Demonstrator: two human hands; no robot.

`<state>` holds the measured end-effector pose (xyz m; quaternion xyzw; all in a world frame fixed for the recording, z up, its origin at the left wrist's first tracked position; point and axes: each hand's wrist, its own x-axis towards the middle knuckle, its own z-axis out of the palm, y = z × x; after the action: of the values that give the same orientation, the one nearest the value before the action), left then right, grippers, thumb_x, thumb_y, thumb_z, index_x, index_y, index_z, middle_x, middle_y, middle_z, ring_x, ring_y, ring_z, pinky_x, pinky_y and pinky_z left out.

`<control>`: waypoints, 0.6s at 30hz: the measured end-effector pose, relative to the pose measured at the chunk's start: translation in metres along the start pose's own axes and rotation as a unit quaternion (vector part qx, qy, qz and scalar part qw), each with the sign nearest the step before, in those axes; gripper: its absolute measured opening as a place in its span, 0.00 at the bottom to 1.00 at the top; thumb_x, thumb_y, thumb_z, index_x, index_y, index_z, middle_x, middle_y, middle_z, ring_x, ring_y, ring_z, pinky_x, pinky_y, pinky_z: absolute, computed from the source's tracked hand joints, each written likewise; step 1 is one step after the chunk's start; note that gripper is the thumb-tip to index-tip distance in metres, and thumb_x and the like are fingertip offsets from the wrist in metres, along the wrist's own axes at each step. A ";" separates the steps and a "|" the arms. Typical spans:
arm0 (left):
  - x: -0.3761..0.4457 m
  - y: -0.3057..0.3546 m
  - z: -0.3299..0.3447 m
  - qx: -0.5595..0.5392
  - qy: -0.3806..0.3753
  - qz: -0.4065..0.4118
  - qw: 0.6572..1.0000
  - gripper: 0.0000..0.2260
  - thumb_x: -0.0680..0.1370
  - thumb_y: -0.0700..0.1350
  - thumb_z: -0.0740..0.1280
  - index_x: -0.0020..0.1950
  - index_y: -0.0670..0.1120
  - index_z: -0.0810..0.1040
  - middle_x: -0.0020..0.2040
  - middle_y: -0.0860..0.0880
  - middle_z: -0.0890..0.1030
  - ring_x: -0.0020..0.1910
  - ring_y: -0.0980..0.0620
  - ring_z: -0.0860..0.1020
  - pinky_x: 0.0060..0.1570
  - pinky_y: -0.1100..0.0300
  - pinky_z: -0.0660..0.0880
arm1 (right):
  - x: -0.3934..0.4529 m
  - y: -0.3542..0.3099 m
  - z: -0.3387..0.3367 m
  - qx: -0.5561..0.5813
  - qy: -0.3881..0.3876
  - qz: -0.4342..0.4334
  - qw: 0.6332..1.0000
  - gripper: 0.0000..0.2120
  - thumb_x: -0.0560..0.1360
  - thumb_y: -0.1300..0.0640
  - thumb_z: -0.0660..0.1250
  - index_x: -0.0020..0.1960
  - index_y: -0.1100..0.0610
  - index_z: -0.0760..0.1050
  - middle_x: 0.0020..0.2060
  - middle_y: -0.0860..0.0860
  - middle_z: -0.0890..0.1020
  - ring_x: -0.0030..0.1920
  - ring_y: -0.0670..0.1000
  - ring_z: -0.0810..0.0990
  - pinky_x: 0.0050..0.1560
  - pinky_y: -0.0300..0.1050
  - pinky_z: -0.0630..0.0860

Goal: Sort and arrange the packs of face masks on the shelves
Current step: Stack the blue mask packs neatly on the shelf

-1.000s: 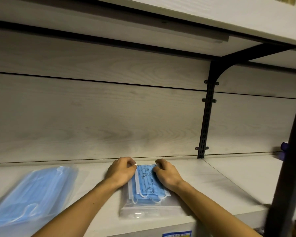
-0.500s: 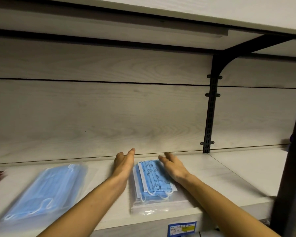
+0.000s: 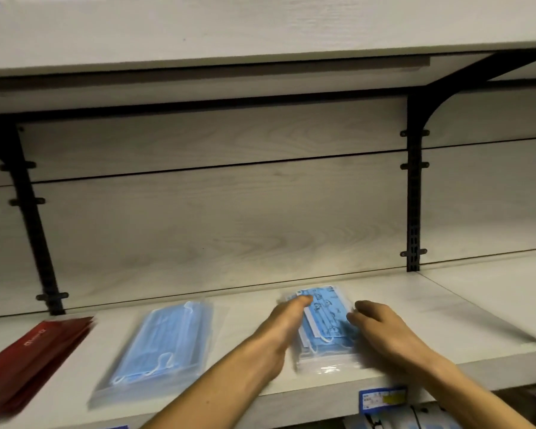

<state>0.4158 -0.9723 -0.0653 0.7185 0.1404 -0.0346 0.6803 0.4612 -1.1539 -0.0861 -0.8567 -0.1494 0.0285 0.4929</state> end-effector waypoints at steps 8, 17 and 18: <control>-0.036 0.014 -0.035 0.142 0.085 0.088 0.982 0.29 0.83 0.59 0.58 0.81 0.50 0.56 0.79 0.51 0.62 0.69 0.56 0.69 0.63 0.62 0.65 | -0.009 -0.015 0.012 -0.111 0.125 -0.045 0.985 0.28 0.82 0.51 0.63 0.78 0.59 0.60 0.71 0.57 0.73 0.62 0.55 0.78 0.63 0.52 0.76; -0.054 0.004 -0.177 0.245 0.248 0.133 0.928 0.20 0.81 0.60 0.62 0.67 0.50 0.75 0.69 0.50 0.75 0.66 0.49 0.74 0.67 0.55 0.70 | -0.013 -0.099 0.152 -0.045 -0.029 -0.123 0.991 0.33 0.80 0.48 0.65 0.79 0.59 0.58 0.77 0.55 0.67 0.74 0.53 0.68 0.73 0.45 0.64; -0.056 -0.001 -0.191 0.273 0.257 0.119 0.920 0.21 0.81 0.61 0.61 0.68 0.50 0.74 0.70 0.49 0.74 0.67 0.48 0.73 0.68 0.53 0.69 | -0.012 -0.106 0.162 -0.054 -0.047 -0.102 0.992 0.34 0.81 0.46 0.64 0.79 0.60 0.57 0.76 0.55 0.67 0.74 0.54 0.69 0.72 0.45 0.65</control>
<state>0.3354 -0.7927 -0.0389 0.8717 0.2092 0.1952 0.3978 0.3940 -0.9722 -0.0793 -0.8603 -0.2601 0.0098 0.4383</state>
